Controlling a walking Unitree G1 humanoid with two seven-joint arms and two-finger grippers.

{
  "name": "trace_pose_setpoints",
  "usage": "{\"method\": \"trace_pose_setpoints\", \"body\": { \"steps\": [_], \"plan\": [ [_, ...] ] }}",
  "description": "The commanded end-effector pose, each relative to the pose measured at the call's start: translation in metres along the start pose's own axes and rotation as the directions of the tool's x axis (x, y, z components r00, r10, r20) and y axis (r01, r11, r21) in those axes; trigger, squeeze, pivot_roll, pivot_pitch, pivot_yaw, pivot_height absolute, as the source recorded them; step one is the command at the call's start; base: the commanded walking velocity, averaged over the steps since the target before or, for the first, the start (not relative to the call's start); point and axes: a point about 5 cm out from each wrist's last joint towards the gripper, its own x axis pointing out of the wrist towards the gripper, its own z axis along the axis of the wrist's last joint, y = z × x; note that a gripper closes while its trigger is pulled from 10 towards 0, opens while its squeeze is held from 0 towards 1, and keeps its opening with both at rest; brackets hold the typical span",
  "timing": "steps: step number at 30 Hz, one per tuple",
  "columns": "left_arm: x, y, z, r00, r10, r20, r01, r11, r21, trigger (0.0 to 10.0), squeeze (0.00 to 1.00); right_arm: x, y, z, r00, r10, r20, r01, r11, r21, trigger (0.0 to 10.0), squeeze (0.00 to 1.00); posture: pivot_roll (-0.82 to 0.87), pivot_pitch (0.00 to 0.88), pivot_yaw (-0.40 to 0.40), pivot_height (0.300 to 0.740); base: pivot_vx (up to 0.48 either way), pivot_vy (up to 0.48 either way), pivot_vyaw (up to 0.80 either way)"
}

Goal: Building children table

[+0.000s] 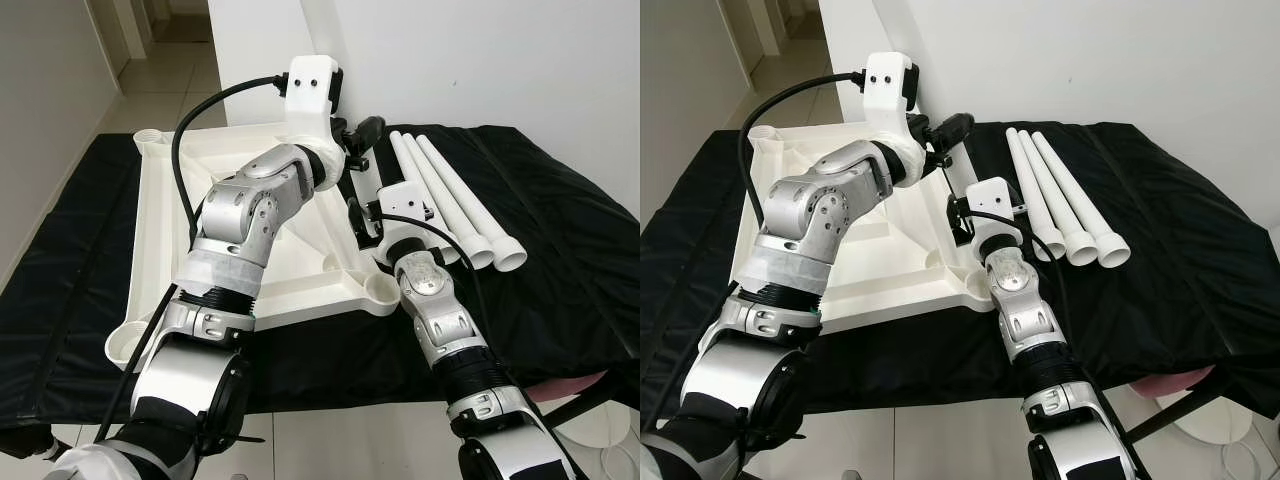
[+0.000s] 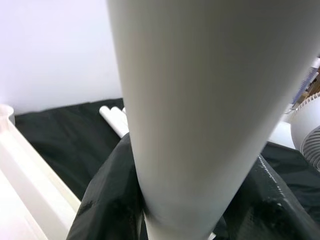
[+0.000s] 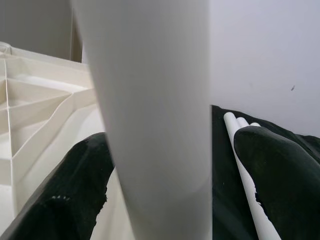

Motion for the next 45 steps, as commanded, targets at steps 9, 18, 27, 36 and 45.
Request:
{"method": "trace_pose_setpoints", "body": {
  "steps": [9, 18, 27, 36, 45],
  "plan": [
    [-0.001, -0.014, 0.019, 0.999, 0.001, 0.038, -0.004, 0.997, 0.078, 10.0, 0.00, 0.000, -0.004, -0.011, 0.998, -0.014, -0.063, 0.011, 0.999, -0.050, 10.0, 0.00, -0.04, 0.000, -0.013, 0.740, 0.000, 0.000, 0.00],
    [-0.002, -0.023, 0.024, 0.998, -0.014, 0.058, 0.010, 0.998, 0.069, 10.0, 0.00, 0.004, -0.001, -0.008, 0.998, 0.006, -0.058, -0.011, 0.996, -0.089, 10.0, 0.00, -0.03, 0.000, -0.035, 0.740, 0.000, 0.000, 0.00],
    [-0.002, -0.033, 0.029, 0.996, -0.044, 0.076, 0.040, 0.998, 0.052, 10.0, 0.00, 0.017, -0.003, 0.001, 0.999, 0.010, -0.036, -0.015, 0.989, -0.144, 10.0, 0.00, -0.02, 0.000, -0.041, 0.740, 0.000, 0.000, 0.00],
    [-0.001, -0.039, 0.032, 0.995, -0.058, 0.083, 0.055, 0.998, 0.043, 10.0, 0.00, 0.024, 0.004, 0.007, 1.000, 0.014, -0.017, -0.017, 0.980, -0.197, 4.3, 0.00, -0.02, 0.000, -0.037, 0.740, 0.000, 0.000, 0.00],
    [-0.001, -0.044, 0.036, 0.995, -0.057, 0.087, 0.054, 0.998, 0.041, 10.0, 0.00, 0.021, 0.009, 0.003, 0.999, 0.036, -0.027, -0.041, 0.974, -0.223, 0.0, 0.00, -0.02, 0.000, -0.033, 0.740, 0.000, 0.000, 0.00]
  ]
}}
